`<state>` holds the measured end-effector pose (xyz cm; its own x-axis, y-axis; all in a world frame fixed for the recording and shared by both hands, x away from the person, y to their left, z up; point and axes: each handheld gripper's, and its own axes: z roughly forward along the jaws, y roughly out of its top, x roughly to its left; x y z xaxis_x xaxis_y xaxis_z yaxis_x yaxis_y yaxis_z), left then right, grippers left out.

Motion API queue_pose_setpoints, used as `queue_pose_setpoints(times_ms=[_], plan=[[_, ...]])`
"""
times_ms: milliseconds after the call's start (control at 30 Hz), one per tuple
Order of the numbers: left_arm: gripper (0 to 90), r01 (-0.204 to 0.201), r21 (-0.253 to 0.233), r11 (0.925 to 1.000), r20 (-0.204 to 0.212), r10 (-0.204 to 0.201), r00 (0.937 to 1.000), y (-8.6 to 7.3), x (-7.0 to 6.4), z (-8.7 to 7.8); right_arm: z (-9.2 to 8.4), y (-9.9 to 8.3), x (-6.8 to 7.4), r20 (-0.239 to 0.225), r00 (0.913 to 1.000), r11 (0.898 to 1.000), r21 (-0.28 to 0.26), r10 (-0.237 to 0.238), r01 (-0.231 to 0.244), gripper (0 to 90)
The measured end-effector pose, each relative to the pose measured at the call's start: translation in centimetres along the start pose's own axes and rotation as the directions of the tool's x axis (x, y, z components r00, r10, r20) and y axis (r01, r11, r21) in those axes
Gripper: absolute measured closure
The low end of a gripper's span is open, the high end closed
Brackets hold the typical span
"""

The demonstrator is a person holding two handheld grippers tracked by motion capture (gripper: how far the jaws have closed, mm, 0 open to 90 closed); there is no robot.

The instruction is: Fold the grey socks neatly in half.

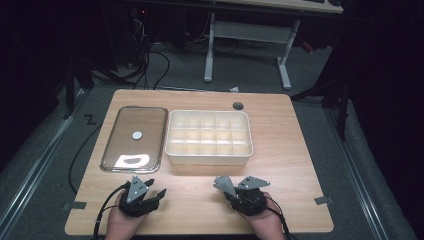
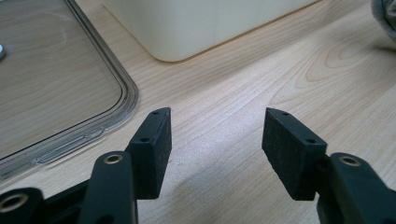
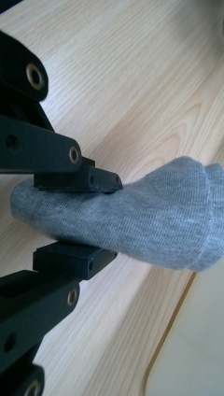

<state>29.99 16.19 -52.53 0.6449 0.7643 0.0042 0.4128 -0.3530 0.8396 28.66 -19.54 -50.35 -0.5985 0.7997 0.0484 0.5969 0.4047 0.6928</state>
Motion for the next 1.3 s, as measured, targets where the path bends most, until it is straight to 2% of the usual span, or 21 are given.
queue_pose_setpoints(times_ms=[67, 167, 267, 333, 400, 533, 633, 667, 800, 1100, 1300], plan=[[42.8, 0.002, 0.002, 1.0, 0.002, -0.002, 1.0, 0.0, 0.1, 0.0, -0.2, 0.0, -0.1, 0.008, 1.0, 1.0, 0.012, 0.002, -0.003, 68.7], [42.9, 0.001, 0.002, 1.0, 0.003, -0.001, 1.0, 0.0, 0.2, 0.0, -0.7, 0.3, -0.6, 0.029, 0.9996, 0.998, 0.06, -0.003, 0.001, 68.6], [43.3, 0.011, -0.009, 0.9999, 0.011, -0.011, 0.9999, 0.0, 0.4, -0.1, -0.9, 0.7, -0.9, 0.046, 0.9987, 0.995, 0.102, -0.022, 0.017, 68.6], [43.4, 0.013, -0.01, 0.9999, 0.016, -0.013, 0.9998, 0.0, 0.5, -0.2, -0.9, 0.8, -1.0, 0.049, 0.9984, 0.993, 0.113, -0.029, 0.023, 68.6], [43.3, 0.011, -0.014, 0.9998, 0.019, -0.011, 0.9998, 0.0, 0.6, -0.2, -1.1, 1.3, -1.1, 0.069, 0.9964, 0.987, 0.156, -0.049, 0.037, 68.6], [43.3, 0.015, -0.016, 0.9998, 0.025, -0.015, 0.9996, -0.1, 0.7, -0.3, -1.5, 1.9, -1.1, 0.08, 0.9955, 0.984, 0.178, -0.049, 0.034, 68.6], [43.3, 0.012, -0.015, 0.9998, 0.028, -0.011, 0.9995, 0.0, 0.7, -0.3, -2.1, 2.5, -1.4, 0.104, 0.993, 0.975, 0.218, -0.056, 0.032, 68.6], [43.3, 0.012, -0.015, 0.9998, 0.028, -0.011, 0.9995, 0.0, 0.7, -0.3, -2.1, 2.5, -1.4, 0.104, 0.993, 0.975, 0.218, -0.056, 0.032, 68.6], [43.3, 0.013, -0.018, 0.9998, 0.032, -0.012, 0.9994, 0.0, 0.6, -0.3, -2.9, 3.4, -2.5, 0.105, 0.9944, 0.967, 0.256, -0.015, -0.012, 68.6], [43.3, 0.007, -0.015, 0.9999, 0.038, -0.006, 0.9993, 0.0, 0.3, -0.2, -3.6, 5.1, -3.8, 0.102, 0.9947, 0.947, 0.319, -0.01, -0.023, 68.7], [43.3, 0.003, -0.01, 0.9999, 0.041, -0.002, 0.9992, -0.1, 0.2, -0.1, -4.3, 6.7, -4.8, 0.092, 0.9957, 0.947, 0.318, 0.009, -0.038, 68.6]])
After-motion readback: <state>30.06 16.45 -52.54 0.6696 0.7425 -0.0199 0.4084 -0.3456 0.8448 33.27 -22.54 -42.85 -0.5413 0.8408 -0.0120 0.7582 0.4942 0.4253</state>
